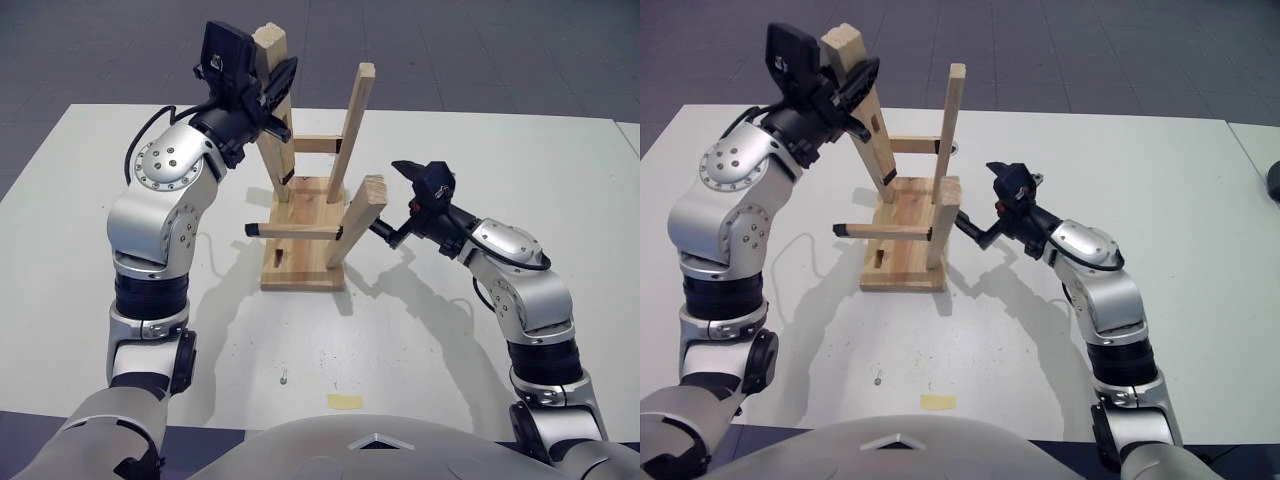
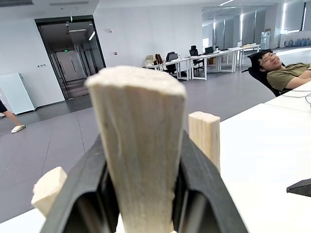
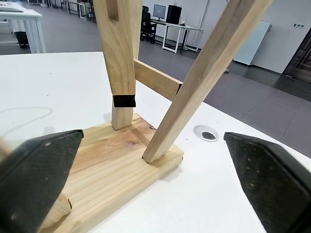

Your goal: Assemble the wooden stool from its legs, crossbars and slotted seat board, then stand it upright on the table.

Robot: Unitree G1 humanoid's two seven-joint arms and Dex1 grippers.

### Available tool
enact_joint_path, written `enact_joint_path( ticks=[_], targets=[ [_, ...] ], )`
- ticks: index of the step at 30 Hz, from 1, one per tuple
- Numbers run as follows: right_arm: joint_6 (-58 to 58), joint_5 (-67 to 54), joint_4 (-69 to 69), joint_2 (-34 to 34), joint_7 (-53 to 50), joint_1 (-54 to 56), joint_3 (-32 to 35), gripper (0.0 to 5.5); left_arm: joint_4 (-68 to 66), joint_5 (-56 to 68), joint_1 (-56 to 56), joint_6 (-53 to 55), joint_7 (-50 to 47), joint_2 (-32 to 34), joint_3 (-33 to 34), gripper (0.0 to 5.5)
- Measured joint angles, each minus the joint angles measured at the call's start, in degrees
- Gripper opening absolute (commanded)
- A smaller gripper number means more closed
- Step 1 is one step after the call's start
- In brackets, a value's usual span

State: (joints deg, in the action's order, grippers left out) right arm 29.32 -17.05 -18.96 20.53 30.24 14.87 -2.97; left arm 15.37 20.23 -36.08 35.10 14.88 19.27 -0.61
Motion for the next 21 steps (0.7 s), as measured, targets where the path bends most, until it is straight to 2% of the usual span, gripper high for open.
enact_joint_path(
  ticks=[5,8,12,14,16,18,21],
  targets=[
    [-1.4,-5.2,3.5,-2.3,-4.1,5.4,9.6,5.40,-0.6,-0.6,0.0,-0.7,0.4,-0.6,0.1,1.04],
    [1.1,-16.5,4.1,-3.1,-2.3,7.8,16.0,5.40,-0.2,-0.7,0.2,-0.6,0.6,-0.4,0.8,1.04],
    [9.9,-35.2,1.1,0.0,5.2,10.0,20.4,5.40,6.6,5.5,0.1,4.0,-1.0,-0.2,9.2,1.04],
    [12.6,-37.5,-0.8,3.4,9.0,9.9,19.3,5.40,10.1,9.3,-0.3,7.1,-2.2,0.7,14.0,1.04],
    [15.0,-38.4,-3.1,6.7,13.8,8.7,15.1,5.40,12.9,12.4,-0.5,10.7,-2.7,2.9,17.5,1.04],
    [15.6,-37.4,-4.7,8.2,17.6,7.3,10.3,5.40,14.3,13.0,0.0,12.9,-2.3,6.7,18.6,1.04],
    [12.5,-31.0,-3.8,9.8,22.0,5.6,3.6,4.97,14.3,11.3,3.9,13.7,-1.3,11.0,19.0,1.04]
  ],
)
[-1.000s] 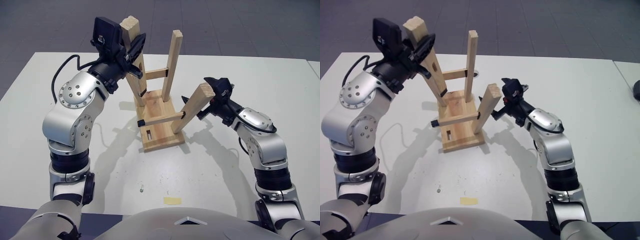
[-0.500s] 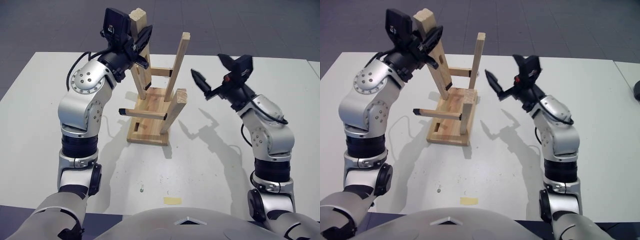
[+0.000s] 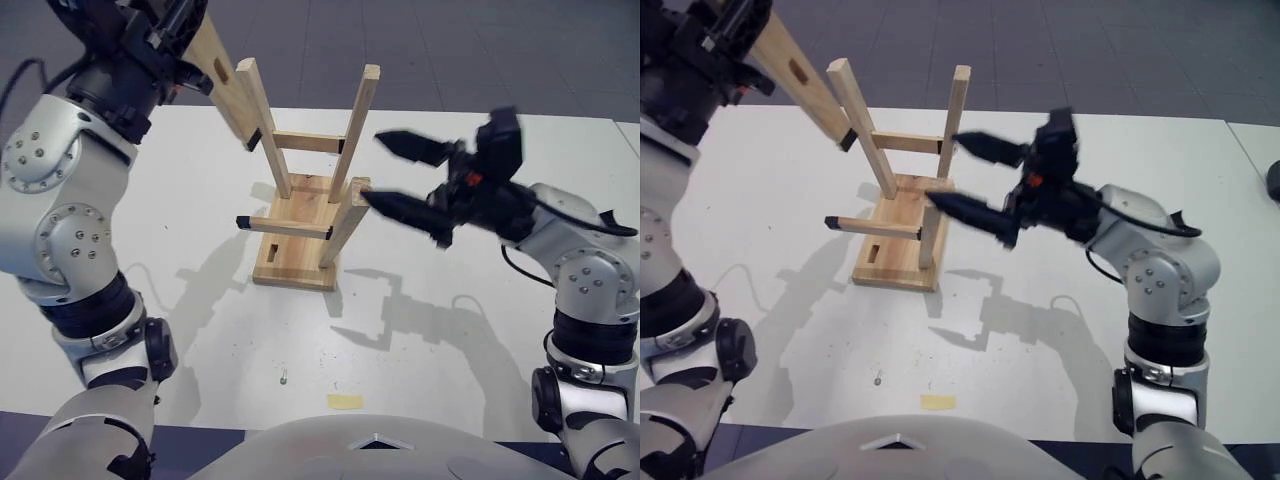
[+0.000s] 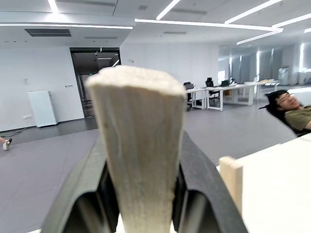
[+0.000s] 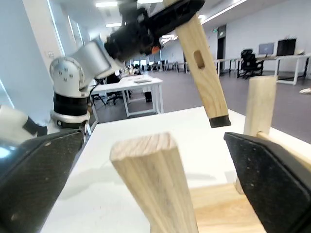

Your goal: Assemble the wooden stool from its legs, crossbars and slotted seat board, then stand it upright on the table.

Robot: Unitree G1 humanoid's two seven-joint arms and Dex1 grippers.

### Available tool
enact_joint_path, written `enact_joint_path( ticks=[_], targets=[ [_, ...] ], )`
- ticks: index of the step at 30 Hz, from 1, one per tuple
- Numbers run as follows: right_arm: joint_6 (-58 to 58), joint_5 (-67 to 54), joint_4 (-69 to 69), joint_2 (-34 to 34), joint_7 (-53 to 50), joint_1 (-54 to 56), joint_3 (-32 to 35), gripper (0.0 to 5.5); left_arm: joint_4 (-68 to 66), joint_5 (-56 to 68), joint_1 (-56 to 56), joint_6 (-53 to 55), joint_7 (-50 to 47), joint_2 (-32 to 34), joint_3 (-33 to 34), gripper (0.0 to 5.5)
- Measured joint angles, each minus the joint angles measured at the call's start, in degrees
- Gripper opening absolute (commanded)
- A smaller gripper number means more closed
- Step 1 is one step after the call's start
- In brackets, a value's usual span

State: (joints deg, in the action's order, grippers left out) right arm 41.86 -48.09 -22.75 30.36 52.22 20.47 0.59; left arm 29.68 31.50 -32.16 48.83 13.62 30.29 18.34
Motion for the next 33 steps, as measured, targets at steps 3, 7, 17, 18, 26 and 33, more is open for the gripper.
enact_joint_path(
  ticks=[3,7,17,18,26,33],
  targets=[
    [-2.0,2.9,1.4,0.9,2.1,-1.1,-2.0,4.49,-0.4,-0.4,4.6,0.7,0.9,1.0,0.0,1.04],
    [-5.8,5.3,1.2,-0.5,1.5,-1.1,-3.2,3.77,-0.8,-0.2,7.2,0.7,2.2,1.3,0.0,1.04],
    [-10.2,10.7,-0.1,-5.0,-4.6,-3.2,-6.2,2.23,1.1,5.4,13.3,3.8,-2.1,-2.3,4.8,1.04],
    [-11.1,11.6,-0.3,-5.1,-5.2,-3.5,-6.3,2.20,1.6,4.5,14.7,3.8,-2.5,-2.3,4.7,1.04],
    [-19.8,19.4,-1.1,-6.4,-10.3,-6.4,-10.3,2.15,0.6,0.7,15.3,1.4,-6.8,-5.1,1.2,1.04],
    [-25.1,25.6,1.8,-9.3,-18.4,-6.6,-11.2,2.15,-0.6,5.2,9.3,-0.1,-8.5,-11.1,1.8,1.04]
  ],
)
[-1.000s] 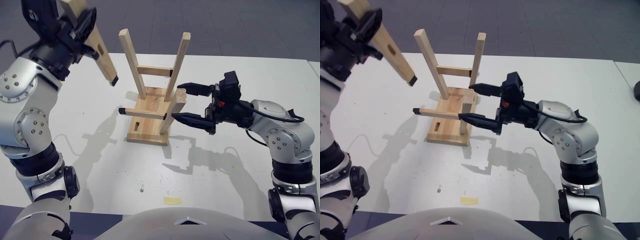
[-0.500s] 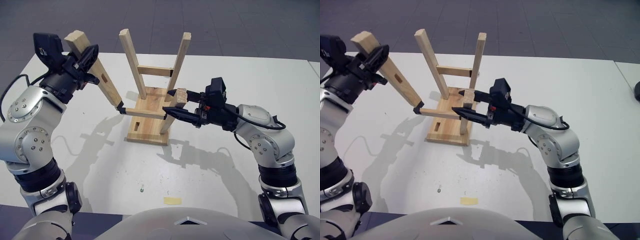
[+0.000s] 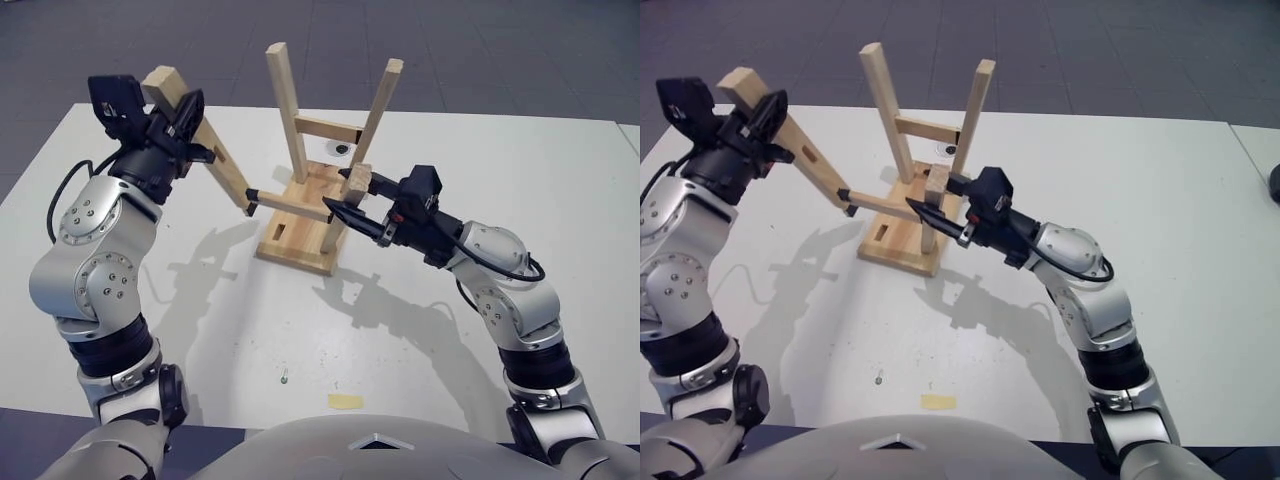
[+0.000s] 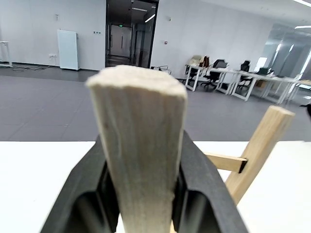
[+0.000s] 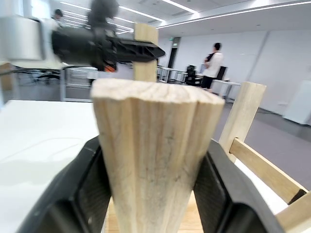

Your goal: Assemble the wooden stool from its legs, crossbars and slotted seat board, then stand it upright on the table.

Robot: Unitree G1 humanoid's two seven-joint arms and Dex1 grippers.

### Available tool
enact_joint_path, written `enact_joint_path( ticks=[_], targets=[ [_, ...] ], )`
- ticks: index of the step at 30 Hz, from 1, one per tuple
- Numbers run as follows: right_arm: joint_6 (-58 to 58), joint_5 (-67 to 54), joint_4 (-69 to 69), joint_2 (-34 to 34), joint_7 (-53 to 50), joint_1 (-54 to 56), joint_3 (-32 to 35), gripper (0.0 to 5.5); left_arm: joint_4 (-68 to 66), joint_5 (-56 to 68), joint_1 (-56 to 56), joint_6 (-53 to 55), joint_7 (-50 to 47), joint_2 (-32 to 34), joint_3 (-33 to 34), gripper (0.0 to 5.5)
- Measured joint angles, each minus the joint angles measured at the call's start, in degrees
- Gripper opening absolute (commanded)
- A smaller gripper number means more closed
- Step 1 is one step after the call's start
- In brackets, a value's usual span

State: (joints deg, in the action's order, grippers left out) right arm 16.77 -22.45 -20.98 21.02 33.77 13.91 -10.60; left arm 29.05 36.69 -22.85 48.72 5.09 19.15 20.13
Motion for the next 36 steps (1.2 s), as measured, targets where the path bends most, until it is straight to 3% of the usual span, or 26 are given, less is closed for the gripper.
enact_joint_path(
  ticks=[6,12,23,36],
  targets=[
    [-1.4,1.1,1.1,-0.2,-2.1,-0.4,0.8,2.15,-0.1,1.6,0.4,0.4,-0.7,-0.4,1.1,1.04],
    [-1.4,0.4,1.2,-0.7,-2.0,-0.6,0.9,2.15,-11.1,-0.5,0.1,-6.4,1.4,-5.7,-3.5,1.04],
    [-1.4,0.3,1.9,-0.9,-1.4,-0.5,1.3,2.15,-16.1,-5.0,-1.7,-12.7,5.9,-4.4,-9.4,1.04],
    [-1.4,0.4,2.0,-1.7,-1.8,-0.6,1.1,2.15,-23.3,-5.6,-5.0,-17.6,8.7,-5.1,-10.1,1.04]
  ],
)
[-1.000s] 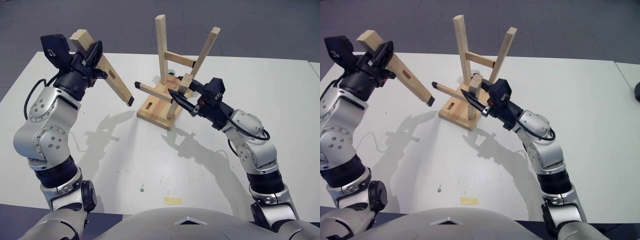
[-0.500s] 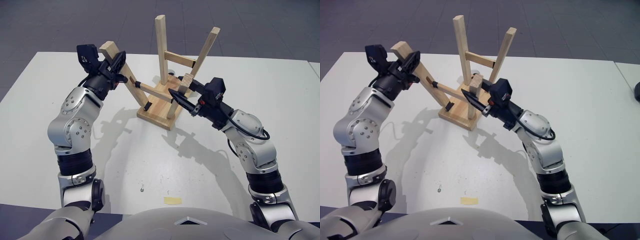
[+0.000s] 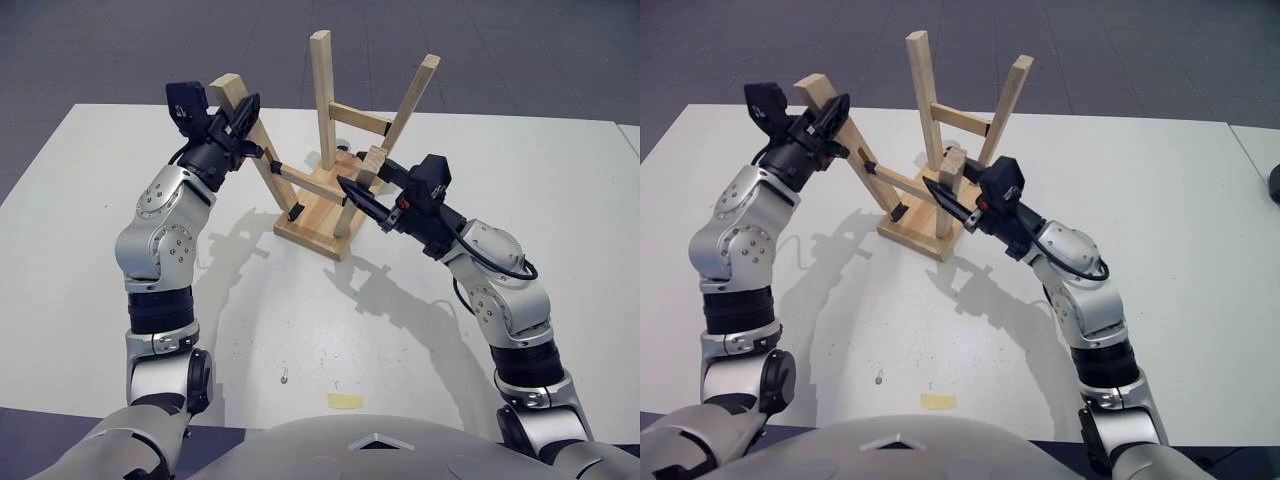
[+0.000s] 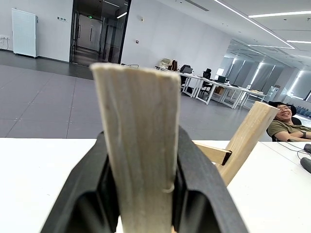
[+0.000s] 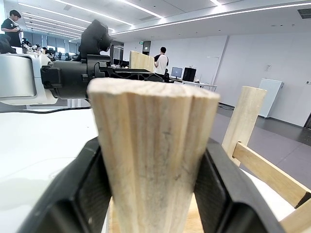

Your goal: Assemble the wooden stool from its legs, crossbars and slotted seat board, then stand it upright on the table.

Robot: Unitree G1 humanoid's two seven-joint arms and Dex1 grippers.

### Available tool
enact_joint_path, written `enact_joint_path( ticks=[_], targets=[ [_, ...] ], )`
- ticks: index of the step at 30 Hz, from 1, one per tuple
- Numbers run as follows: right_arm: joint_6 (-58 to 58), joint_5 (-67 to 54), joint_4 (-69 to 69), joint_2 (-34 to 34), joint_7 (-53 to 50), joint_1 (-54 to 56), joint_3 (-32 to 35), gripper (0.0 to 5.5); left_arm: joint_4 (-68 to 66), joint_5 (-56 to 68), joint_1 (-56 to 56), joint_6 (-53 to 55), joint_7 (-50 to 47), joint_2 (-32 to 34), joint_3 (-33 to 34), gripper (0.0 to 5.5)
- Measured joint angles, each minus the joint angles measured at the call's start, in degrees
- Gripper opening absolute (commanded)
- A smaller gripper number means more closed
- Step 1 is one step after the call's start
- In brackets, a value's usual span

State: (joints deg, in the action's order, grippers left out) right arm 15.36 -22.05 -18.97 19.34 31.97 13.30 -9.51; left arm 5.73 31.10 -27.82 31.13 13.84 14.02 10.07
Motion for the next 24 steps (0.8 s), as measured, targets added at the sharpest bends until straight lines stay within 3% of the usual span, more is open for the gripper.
enact_joint_path(
  ticks=[24],
  targets=[
    [-0.1,0.1,-0.2,-0.6,-0.2,-0.3,-0.2,2.14,0.9,1.5,-0.9,-0.2,0.4,-1.5,2.8,1.04]
  ],
)
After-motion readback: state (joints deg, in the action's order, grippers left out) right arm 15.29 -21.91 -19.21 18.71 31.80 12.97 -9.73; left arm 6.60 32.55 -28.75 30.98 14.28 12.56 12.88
